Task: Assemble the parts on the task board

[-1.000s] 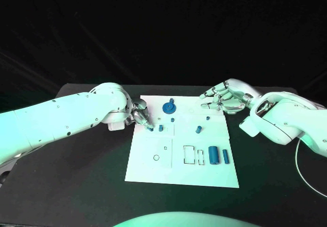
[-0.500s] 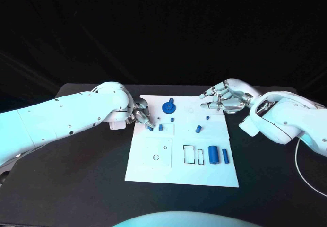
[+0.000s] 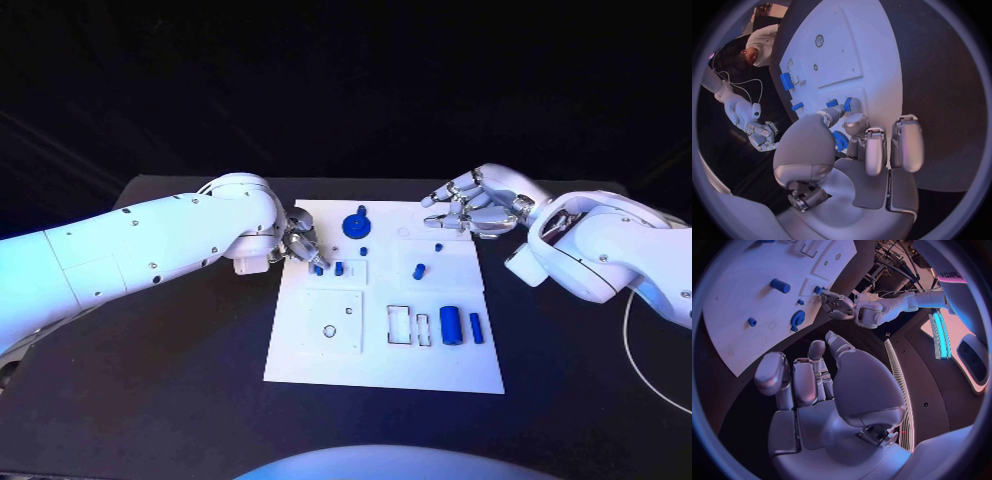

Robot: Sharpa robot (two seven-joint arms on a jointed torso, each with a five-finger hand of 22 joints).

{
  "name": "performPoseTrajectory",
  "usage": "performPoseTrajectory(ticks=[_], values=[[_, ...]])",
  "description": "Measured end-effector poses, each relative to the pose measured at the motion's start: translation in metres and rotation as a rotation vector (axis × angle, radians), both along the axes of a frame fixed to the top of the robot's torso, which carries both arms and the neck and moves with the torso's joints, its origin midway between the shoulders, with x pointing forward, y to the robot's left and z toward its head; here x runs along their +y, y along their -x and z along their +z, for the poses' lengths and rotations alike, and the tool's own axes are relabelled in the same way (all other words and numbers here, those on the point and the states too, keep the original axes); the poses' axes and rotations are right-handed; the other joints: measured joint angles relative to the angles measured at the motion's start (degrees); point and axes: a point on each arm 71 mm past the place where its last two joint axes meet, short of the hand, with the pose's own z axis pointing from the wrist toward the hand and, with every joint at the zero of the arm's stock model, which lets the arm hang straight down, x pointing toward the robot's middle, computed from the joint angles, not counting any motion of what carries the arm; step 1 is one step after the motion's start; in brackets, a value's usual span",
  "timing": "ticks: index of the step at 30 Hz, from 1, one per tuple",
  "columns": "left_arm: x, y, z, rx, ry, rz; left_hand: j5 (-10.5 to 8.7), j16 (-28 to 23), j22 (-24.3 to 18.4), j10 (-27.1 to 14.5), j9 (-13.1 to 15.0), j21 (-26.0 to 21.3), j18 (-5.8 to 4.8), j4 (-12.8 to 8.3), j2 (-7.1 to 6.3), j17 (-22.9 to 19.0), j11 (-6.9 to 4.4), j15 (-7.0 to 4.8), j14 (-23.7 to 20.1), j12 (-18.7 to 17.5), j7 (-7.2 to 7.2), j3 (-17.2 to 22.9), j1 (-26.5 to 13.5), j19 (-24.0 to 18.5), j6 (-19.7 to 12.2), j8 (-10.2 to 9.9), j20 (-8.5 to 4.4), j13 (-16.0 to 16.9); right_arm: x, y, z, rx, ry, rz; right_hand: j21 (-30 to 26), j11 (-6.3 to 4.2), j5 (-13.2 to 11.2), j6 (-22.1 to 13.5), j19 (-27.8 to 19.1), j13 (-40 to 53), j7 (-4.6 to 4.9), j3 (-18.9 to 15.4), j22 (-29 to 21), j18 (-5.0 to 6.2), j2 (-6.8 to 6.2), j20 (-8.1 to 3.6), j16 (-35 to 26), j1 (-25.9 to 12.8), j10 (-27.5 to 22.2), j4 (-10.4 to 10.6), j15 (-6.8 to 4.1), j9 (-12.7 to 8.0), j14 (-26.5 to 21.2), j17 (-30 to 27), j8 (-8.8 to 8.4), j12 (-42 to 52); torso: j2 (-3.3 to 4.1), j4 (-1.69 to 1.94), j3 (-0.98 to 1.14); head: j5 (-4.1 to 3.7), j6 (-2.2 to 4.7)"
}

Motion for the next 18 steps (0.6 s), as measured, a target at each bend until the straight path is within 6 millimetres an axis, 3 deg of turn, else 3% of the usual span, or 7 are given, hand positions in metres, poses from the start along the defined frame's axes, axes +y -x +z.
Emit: performPoseTrajectory(ticks=[11, 18], values=[[-0.0004, -0.0007, -0.0006, 0.006, -0.007, 0.007, 0.07, 0.0, 0.0, 0.0, -0.2, 0.0, 0.00, 1.3, -0.31, 0.0, 0.00, 0.00, 0.0, -0.1, -0.29, -2.0, -2.6, 0.0, 0.9, 0.0, 0.00, -0.3, -0.0001, -0.0002, -0.0002, 0.001, 0.000, 0.000, 0.0, 0.00, 0.0, 0.0, -0.2, -0.1, 0.00, 0.0, -0.2, 0.00, 0.00, -0.21, 0.0, 0.0, 0.0, 0.0, 0.00, 0.0, 0.0, -0.2, 0.00, 0.0, 0.00, 0.02, -0.05, -0.08, -0.06], [0.0011, -0.0008, -0.0016, 0.008, -0.011, 0.015, -0.36, 0.0, 0.0, 0.0, -0.3, 0.0, 0.00, 3.2, -1.39, 0.0, 0.00, 0.00, 0.0, -0.2, -0.02, -6.6, -5.7, 0.0, 1.4, 0.0, 0.00, -0.5, -0.0004, -0.0003, -0.0002, 0.002, -0.001, -0.001, 0.0, -0.01, 0.2, 0.0, -0.2, -0.2, 0.00, 0.0, -0.3, 0.00, 0.00, -0.21, -0.3, 0.0, -0.4, 0.0, 0.00, 0.0, 0.0, -0.3, 0.00, 0.0, -0.01, 0.02, -0.08, -0.14, -0.10]])
